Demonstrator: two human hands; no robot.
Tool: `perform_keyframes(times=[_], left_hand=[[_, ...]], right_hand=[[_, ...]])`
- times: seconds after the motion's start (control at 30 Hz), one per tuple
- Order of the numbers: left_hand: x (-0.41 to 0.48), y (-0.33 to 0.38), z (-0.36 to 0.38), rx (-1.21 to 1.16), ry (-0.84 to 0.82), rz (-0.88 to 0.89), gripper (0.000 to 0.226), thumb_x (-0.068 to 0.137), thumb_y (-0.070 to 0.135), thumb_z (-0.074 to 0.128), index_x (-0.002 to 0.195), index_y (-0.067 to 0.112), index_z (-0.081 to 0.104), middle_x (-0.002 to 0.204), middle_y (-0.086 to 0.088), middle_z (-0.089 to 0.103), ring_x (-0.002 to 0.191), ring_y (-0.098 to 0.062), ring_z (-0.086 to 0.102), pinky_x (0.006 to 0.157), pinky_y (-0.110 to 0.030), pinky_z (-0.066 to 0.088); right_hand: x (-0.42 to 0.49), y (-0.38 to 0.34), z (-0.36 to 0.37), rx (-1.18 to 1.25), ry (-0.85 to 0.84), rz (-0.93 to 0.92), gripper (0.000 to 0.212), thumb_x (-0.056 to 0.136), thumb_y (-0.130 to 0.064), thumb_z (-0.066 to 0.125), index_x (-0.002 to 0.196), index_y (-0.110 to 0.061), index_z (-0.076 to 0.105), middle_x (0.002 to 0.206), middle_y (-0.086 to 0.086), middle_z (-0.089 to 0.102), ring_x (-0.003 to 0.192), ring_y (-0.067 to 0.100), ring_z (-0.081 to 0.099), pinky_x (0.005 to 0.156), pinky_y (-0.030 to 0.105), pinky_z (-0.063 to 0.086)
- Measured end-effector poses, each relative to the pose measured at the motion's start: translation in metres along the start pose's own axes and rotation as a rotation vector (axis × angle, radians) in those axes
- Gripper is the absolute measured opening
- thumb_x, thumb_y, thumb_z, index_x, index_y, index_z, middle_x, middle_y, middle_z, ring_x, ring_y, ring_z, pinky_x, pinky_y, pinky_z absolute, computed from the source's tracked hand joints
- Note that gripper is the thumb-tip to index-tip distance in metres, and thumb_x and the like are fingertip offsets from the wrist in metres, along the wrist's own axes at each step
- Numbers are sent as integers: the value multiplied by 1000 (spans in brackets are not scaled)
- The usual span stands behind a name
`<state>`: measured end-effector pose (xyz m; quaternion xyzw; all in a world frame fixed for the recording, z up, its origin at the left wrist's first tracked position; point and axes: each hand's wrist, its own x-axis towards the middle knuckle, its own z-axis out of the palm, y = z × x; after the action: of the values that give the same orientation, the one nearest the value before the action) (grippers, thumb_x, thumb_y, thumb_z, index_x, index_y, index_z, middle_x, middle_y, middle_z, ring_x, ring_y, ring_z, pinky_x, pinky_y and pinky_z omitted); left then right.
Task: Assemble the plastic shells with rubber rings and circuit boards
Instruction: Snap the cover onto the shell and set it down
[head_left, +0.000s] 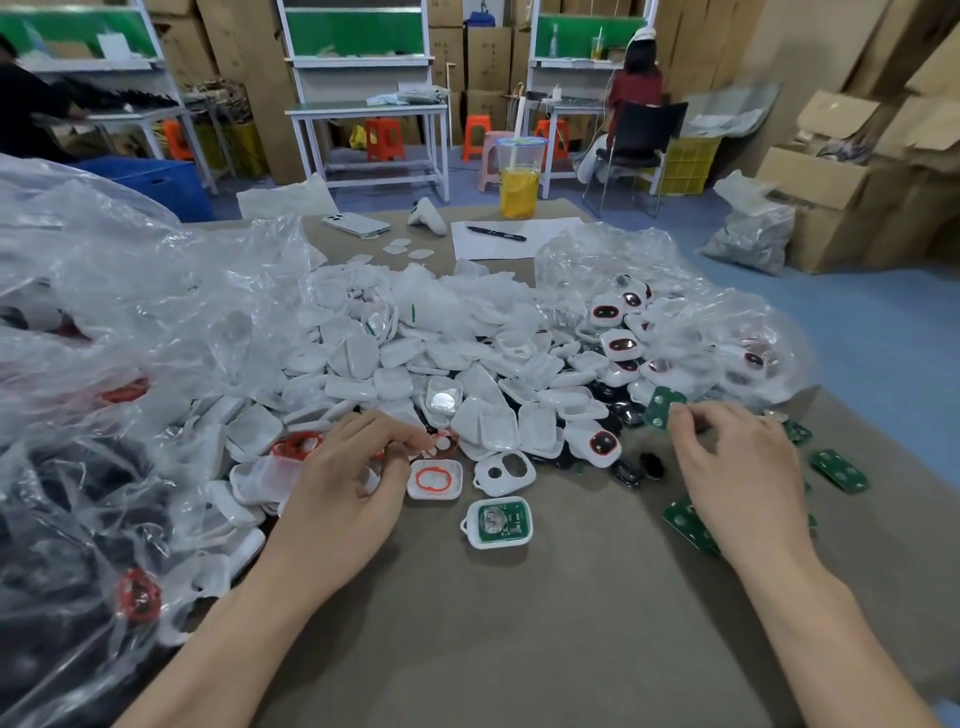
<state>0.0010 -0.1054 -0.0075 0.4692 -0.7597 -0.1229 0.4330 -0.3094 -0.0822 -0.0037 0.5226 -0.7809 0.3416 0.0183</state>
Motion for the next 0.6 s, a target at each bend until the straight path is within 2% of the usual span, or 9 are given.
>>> perform_keyframes(times=[0.17,0.27,0.33,0.43,0.5,0.6], left_hand=[[1,5,-1,-6,-15,4,33,87,9,51,89,38,66,96,22,66,98,-6,59,80,-6,38],[0,8,-2,32,-44,5,30,89,12,49,90,37,65,95,24,63,97,-6,58,83,-6,35],[0,9,-2,67,-65,12,29,90,14,48,92,39,64,95,25,62,97,-4,56,84,-7,34],[0,9,-3,83,-81,10,28,91,14,47,93,35,65,96,25,61,99,-2,54,85,-8,34],[1,9,-3,84,-81,3,27,91,14,48,93,34,66,96,25,60,99,-1,54,85,-8,34],[0,9,-2,84,-75,-6,28,90,14,49,92,37,64,95,26,60,100,-2,54,85,-8,34]], right_hand=[[-6,-8,-4,-96,-38,1,38,92,-40,51,124,-21,59,124,8,64,116,32,49,106,47,35],[-8,-17,-7,-70,40,-120,35,93,-30,55,125,-19,61,123,11,64,118,32,49,112,48,30],[-5,-26,-7,-34,18,-221,31,94,-27,54,124,-20,64,122,8,65,118,31,49,111,46,30],[10,-48,-4,0,-102,-374,30,96,-30,50,118,-24,68,121,-1,66,116,27,49,107,36,29],[21,-67,2,-23,-252,-451,33,98,-39,47,125,-29,64,131,-6,60,125,22,41,110,32,23],[32,-92,16,-151,-518,-540,52,96,-61,41,141,-36,48,150,-7,42,142,20,25,121,40,12]])
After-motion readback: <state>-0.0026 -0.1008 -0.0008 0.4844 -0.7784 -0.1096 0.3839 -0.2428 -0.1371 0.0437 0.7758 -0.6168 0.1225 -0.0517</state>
